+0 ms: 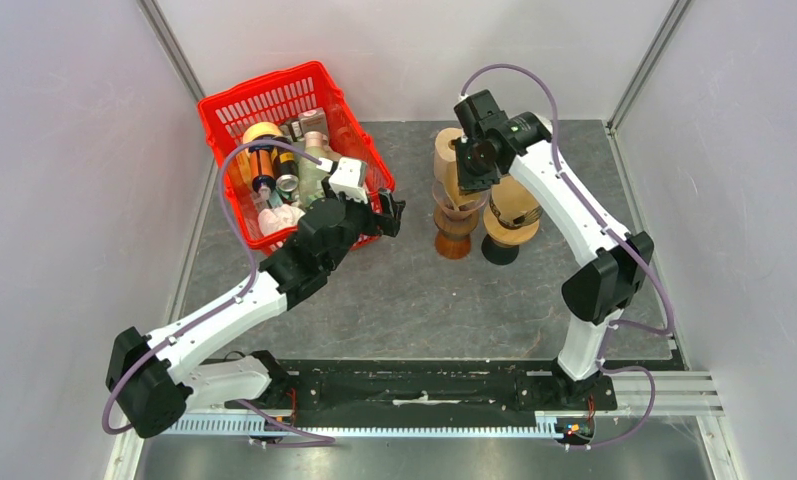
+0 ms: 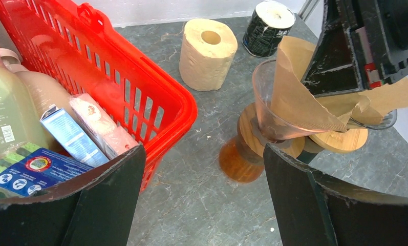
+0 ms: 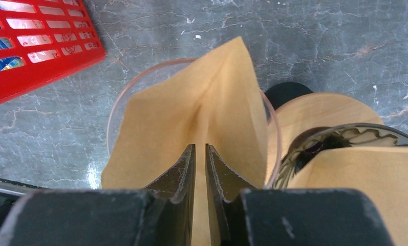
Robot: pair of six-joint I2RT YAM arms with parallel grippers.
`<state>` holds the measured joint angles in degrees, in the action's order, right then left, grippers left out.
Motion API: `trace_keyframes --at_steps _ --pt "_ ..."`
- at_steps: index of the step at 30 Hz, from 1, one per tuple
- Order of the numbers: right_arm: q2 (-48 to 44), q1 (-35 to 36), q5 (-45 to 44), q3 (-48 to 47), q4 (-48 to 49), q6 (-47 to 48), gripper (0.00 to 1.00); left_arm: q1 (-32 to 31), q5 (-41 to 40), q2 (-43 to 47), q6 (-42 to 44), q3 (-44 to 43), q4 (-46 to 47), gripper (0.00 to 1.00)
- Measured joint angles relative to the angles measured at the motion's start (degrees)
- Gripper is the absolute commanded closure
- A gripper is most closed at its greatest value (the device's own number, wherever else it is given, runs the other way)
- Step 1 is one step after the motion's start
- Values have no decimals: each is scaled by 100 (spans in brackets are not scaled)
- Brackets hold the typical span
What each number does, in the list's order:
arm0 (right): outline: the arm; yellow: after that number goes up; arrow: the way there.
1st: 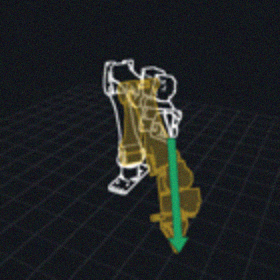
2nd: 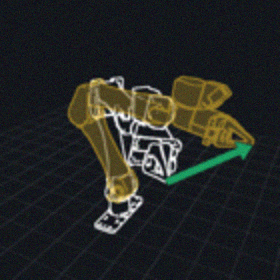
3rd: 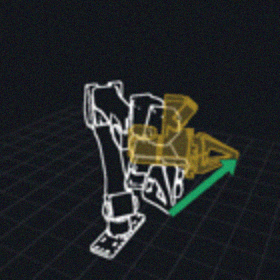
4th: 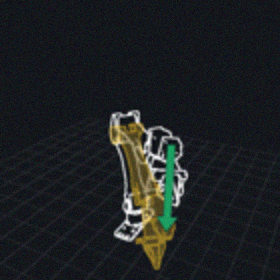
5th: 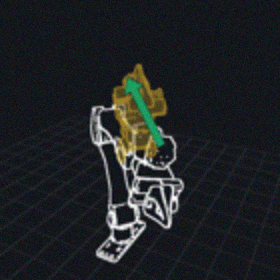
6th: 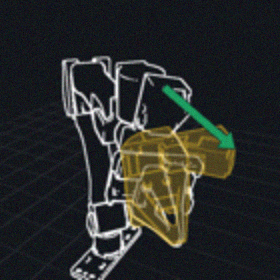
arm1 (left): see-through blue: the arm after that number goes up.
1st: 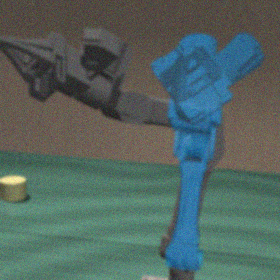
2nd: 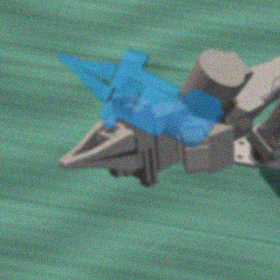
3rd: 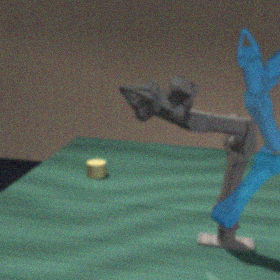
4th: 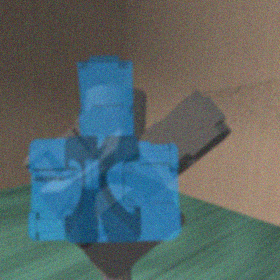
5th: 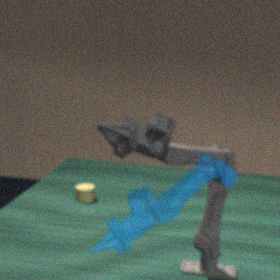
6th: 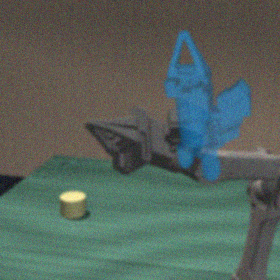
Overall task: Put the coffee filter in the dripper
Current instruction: Place the coffee filter in the coffee dripper.
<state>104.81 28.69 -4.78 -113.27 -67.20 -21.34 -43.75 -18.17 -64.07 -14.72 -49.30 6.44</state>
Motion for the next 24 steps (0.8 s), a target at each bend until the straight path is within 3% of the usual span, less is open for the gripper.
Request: trace_keyframes --at_steps 24 --pt "568 197 -140 -160 -105 66 83 2 -142 125 2 94 9 7"
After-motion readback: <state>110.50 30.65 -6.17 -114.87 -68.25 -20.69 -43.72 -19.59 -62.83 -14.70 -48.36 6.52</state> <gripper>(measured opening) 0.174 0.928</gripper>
